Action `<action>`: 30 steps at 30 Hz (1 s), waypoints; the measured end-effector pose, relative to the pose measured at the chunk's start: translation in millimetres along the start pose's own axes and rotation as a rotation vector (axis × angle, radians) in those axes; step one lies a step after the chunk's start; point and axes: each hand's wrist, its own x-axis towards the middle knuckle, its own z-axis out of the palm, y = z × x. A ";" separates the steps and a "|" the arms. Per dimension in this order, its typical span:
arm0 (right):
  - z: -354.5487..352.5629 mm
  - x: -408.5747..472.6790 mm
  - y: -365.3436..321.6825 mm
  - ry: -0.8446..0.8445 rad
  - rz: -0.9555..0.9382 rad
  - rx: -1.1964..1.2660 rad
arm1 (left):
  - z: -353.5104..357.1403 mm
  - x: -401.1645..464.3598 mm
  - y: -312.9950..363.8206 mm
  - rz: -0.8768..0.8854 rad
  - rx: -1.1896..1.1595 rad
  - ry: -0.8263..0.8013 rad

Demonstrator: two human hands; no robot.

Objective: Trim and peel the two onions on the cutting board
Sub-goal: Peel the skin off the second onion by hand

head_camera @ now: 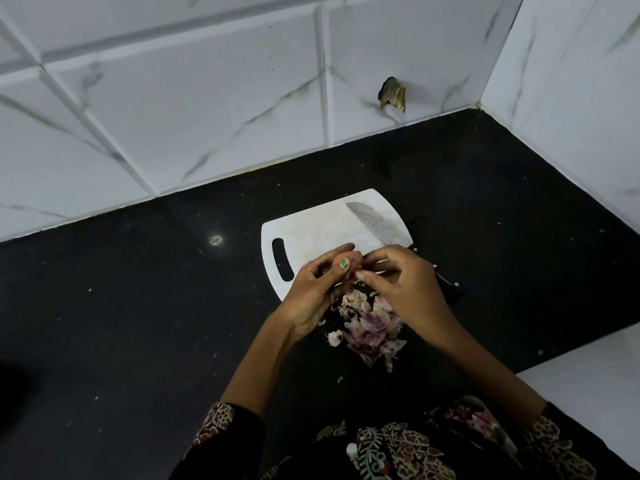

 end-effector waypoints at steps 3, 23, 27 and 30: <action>5.9 3.5 7.1 0.028 -0.038 -0.060 | 1.2 -1.2 2.0 -0.004 0.007 -0.003; -16.4 16.2 -8.7 -0.191 0.182 0.098 | -6.4 -3.0 4.8 -0.078 0.030 -0.104; -15.3 16.6 -6.9 -0.175 0.161 0.078 | -7.6 -4.7 4.2 -0.071 0.021 -0.102; -14.3 16.0 -3.3 -0.084 0.189 0.104 | -6.7 -5.2 4.5 -0.075 0.022 -0.101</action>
